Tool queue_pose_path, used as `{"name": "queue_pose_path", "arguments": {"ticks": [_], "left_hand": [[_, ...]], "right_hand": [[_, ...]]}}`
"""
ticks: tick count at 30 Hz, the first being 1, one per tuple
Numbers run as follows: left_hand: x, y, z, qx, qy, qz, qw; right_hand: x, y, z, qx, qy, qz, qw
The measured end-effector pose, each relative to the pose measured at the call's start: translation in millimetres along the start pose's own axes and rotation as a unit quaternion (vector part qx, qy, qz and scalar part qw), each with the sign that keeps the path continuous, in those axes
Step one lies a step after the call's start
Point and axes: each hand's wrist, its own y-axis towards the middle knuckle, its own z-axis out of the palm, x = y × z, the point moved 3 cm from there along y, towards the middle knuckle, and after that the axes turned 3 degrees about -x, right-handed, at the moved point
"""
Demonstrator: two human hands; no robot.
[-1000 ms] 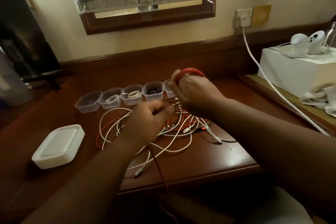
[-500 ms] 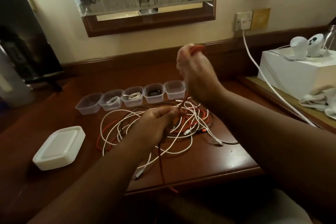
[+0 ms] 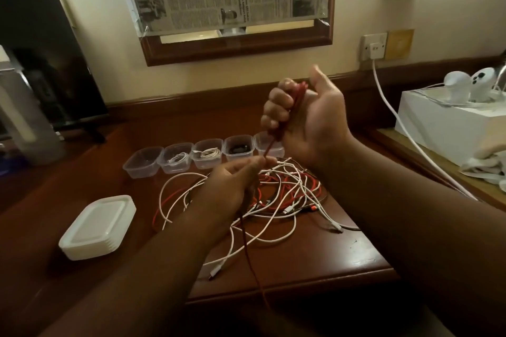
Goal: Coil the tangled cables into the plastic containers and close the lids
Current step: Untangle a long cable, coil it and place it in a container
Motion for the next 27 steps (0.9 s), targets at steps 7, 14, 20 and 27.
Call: {"name": "queue_pose_path", "arguments": {"ticks": [7,14,20,27], "left_hand": [[-32,0,-22,-0.045,0.253,0.163,0.953],[-13,10,-17,-0.022,-0.082,0.024,0.996],[-4,-10,5,0.000,0.113,0.040,0.993],[-33,5,-26,-0.038,0.295,0.193,0.935]], "right_hand": [[-24,-10,-21,0.008,-0.784,0.021,0.620],[-35,-24,6,0.085,-0.010,0.277,0.957],[6,-6,-4,-0.082,-0.300,-0.109,0.944],[-33,-16,-31,0.020,-0.694,0.158,0.702]]}}
